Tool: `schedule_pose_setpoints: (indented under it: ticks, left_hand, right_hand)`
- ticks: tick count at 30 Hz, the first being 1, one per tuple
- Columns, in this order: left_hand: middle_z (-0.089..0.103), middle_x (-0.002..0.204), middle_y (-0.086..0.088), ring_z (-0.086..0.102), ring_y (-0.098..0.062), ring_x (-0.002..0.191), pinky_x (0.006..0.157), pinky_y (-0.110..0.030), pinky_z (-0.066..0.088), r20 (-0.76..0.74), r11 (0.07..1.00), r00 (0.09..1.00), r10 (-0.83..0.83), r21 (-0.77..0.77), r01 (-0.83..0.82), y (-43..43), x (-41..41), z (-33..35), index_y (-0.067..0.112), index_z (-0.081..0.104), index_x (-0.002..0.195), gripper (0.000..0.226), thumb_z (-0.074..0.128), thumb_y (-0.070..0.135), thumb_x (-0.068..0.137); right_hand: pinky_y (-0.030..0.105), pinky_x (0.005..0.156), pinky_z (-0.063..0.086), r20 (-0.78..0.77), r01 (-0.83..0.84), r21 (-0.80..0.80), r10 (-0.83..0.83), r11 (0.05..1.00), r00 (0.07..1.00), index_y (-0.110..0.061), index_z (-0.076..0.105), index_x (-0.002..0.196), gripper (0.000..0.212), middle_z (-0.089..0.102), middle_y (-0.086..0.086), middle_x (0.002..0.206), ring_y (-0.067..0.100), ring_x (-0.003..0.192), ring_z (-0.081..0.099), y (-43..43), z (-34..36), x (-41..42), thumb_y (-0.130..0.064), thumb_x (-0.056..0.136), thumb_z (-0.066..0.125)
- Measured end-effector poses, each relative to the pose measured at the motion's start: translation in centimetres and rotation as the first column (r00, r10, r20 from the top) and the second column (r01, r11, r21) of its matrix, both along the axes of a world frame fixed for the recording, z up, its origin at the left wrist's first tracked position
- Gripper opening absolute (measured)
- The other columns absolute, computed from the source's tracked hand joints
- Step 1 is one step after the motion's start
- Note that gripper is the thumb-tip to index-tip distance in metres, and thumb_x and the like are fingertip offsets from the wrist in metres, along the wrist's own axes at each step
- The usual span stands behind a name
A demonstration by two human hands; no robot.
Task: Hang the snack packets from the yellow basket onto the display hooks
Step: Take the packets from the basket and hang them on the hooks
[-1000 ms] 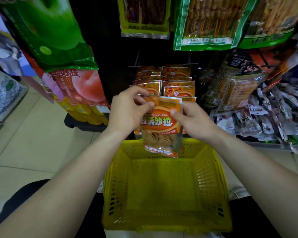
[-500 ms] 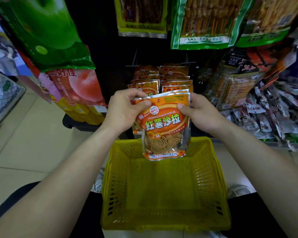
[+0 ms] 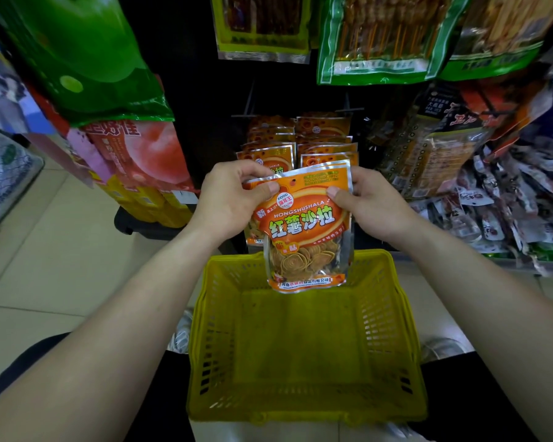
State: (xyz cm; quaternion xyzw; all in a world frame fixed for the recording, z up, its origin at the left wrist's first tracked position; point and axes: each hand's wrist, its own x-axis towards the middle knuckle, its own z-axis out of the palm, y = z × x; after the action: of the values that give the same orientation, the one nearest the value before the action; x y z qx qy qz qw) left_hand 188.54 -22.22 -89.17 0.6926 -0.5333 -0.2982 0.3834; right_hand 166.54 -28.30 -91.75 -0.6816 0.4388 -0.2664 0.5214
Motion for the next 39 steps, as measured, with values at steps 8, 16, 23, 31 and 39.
schedule_pose_setpoints:
  ticks: [8, 16, 23, 31, 39]
  left_hand:
    - [0.071, 0.099, 0.006, 0.07, -0.008, 0.088, 0.071, -0.023, 0.056, 0.007, 1.0, 1.0, -0.016, 0.008, 0.016, 0.1, 0.0, 0.1, 0.029, 0.067, 0.096, 0.009, 0.073, 0.03, 0.089]
    - [0.071, 0.098, 0.006, 0.069, -0.01, 0.091, 0.072, -0.024, 0.056, 0.076, 0.999, 0.996, -0.042, 0.006, 0.042, 0.1, -0.2, -0.1, 0.029, 0.068, 0.091, 0.006, 0.074, 0.03, 0.088]
    - [0.07, 0.084, 0.018, 0.066, -0.001, 0.085, 0.078, -0.032, 0.056, 0.239, 0.976, 0.947, -0.216, 0.017, 0.218, 0.8, -2.1, -1.5, 0.035, 0.072, 0.082, 0.01, 0.078, 0.027, 0.085]
    - [0.07, 0.086, 0.019, 0.065, 0.0, 0.085, 0.077, -0.035, 0.058, 0.21, 0.977, 0.954, -0.212, 0.027, 0.211, 0.4, -3.2, -2.2, 0.038, 0.07, 0.081, 0.012, 0.079, 0.031, 0.084]
    - [0.064, 0.106, 0.016, 0.063, -0.005, 0.092, 0.08, -0.026, 0.051, 0.178, 0.99, 0.978, -0.109, 0.106, 0.091, -0.6, -1.2, -2.9, 0.029, 0.057, 0.127, 0.042, 0.072, 0.04, 0.089]
  right_hand:
    - [0.038, 0.095, 0.054, -0.033, 0.003, -0.001, -0.003, 1.0, 0.999, -0.018, 0.06, 0.13, 0.031, 0.071, -0.003, 0.117, 0.011, 0.105, 0.069, 0.0, 0.0, -0.1, -0.027, 0.102, 0.053]
    - [0.04, 0.093, 0.055, -0.032, -0.01, 0.059, 0.012, 0.998, 0.999, -0.017, 0.064, 0.123, 0.024, 0.072, 0.001, 0.113, 0.015, 0.102, 0.07, -0.2, -0.1, -0.3, -0.022, 0.1, 0.057]
    - [0.031, 0.086, 0.049, -0.323, -0.188, -0.393, 0.057, 0.9, 0.945, -0.031, 0.074, 0.098, 0.027, 0.071, -0.016, 0.099, 0.001, 0.095, 0.062, 0.1, 1.7, -0.8, -0.045, 0.075, 0.08]
    - [0.034, 0.072, 0.041, -0.67, -0.335, -0.318, 0.039, 0.887, 0.741, -0.036, 0.059, 0.088, 0.017, 0.062, -0.011, 0.089, 0.02, 0.098, 0.058, 1.0, 0.9, 0.1, -0.051, 0.087, 0.067]
    - [0.04, 0.076, 0.049, -0.643, -0.22, -0.444, -0.138, 0.869, 0.753, -0.036, 0.065, 0.106, 0.019, 0.067, -0.005, 0.096, 0.029, 0.1, 0.063, -1.5, 2.8, -3.2, -0.048, 0.091, 0.064]
